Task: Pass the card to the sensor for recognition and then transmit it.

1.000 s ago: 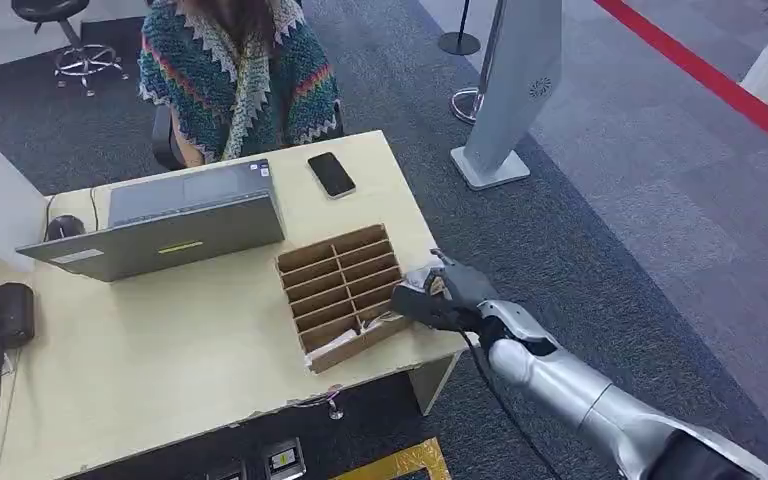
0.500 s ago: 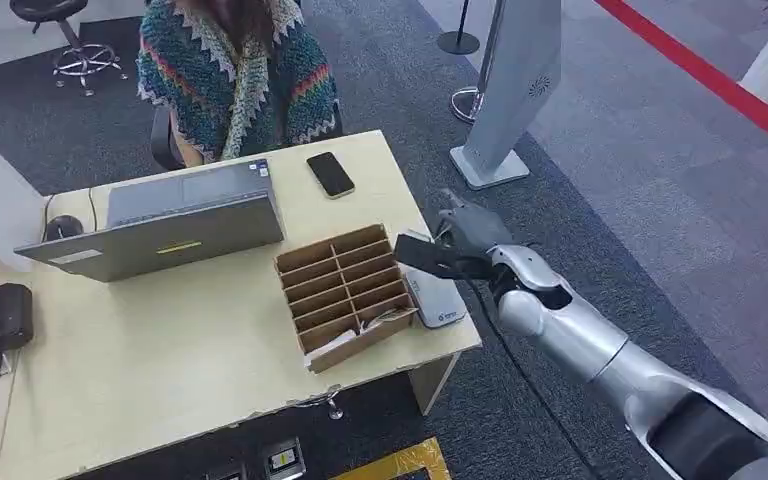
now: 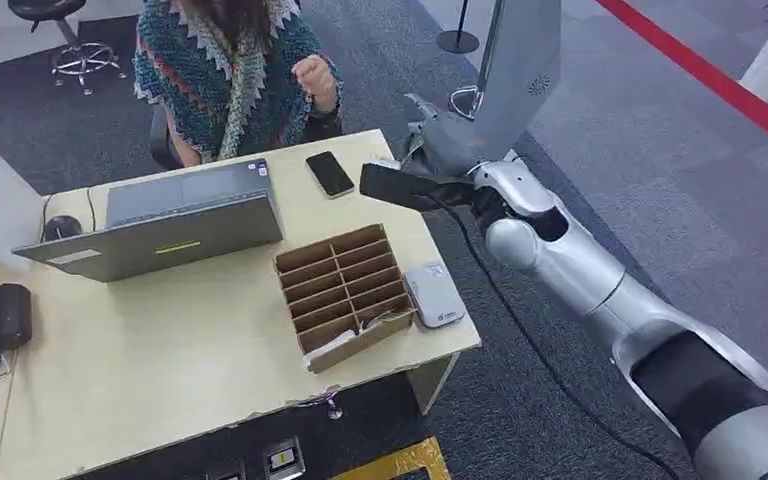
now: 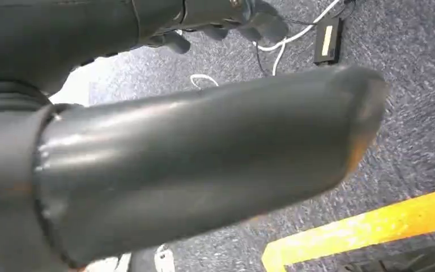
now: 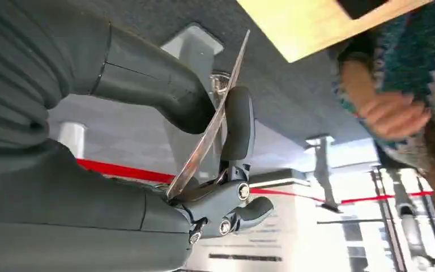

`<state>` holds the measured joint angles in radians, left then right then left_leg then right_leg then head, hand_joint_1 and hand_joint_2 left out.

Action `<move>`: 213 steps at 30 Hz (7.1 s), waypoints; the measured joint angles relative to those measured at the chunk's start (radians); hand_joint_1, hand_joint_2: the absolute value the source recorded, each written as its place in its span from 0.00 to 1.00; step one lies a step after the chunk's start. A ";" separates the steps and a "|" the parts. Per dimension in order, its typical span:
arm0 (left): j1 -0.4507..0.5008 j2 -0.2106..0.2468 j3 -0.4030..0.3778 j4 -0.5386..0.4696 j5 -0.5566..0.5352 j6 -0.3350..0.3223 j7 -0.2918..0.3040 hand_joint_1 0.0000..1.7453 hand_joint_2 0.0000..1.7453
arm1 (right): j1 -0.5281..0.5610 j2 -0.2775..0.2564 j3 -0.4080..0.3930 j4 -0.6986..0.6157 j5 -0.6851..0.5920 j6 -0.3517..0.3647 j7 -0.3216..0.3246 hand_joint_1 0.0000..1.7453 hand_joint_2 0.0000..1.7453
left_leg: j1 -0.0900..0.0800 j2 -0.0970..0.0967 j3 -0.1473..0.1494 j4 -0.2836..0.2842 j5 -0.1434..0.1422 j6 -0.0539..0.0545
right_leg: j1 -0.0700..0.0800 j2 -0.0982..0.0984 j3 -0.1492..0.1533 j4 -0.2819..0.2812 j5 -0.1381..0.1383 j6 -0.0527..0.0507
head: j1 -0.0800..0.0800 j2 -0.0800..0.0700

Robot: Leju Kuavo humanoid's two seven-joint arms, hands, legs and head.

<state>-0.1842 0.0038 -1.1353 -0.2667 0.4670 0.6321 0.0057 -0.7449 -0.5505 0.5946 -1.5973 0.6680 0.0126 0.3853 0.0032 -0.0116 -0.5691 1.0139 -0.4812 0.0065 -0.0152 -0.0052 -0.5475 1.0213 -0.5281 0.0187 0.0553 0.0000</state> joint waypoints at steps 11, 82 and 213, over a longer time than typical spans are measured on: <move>-0.041 -0.003 -0.016 -0.002 -0.049 -0.023 0.034 0.00 0.00 | -0.231 0.179 0.162 0.235 -0.021 -0.048 -0.070 1.00 1.00 | 0.001 -0.002 -0.002 0.000 0.001 -0.002 | 0.001 -0.002 0.000 0.000 0.000 0.000 | 0.000 0.000; 0.070 0.001 0.063 0.000 0.054 0.048 -0.061 0.00 0.00 | 0.470 0.082 -0.150 -0.203 -0.266 -0.158 -0.258 0.00 1.00 | 0.002 -0.001 0.002 0.000 0.000 -0.003 | 0.001 0.000 0.000 -0.001 0.000 0.000 | 0.000 0.000; 0.052 0.009 0.059 -0.002 0.032 0.038 -0.031 0.00 0.00 | 0.592 0.127 0.013 -0.026 0.287 -0.242 -0.040 1.00 1.00 | 0.002 0.003 0.002 0.000 -0.001 -0.004 | 0.001 0.002 0.000 -0.001 0.000 -0.001 | 0.000 0.000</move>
<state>-0.1323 0.0126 -1.0765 -0.2689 0.4986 0.6699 -0.0252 -0.1527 -0.4231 0.6073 -1.6228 0.9552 -0.2293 0.3456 0.0050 -0.0087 -0.5672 1.0137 -0.4818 0.0025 -0.0138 -0.0029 -0.5478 1.0203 -0.5284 0.0178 0.0557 0.0000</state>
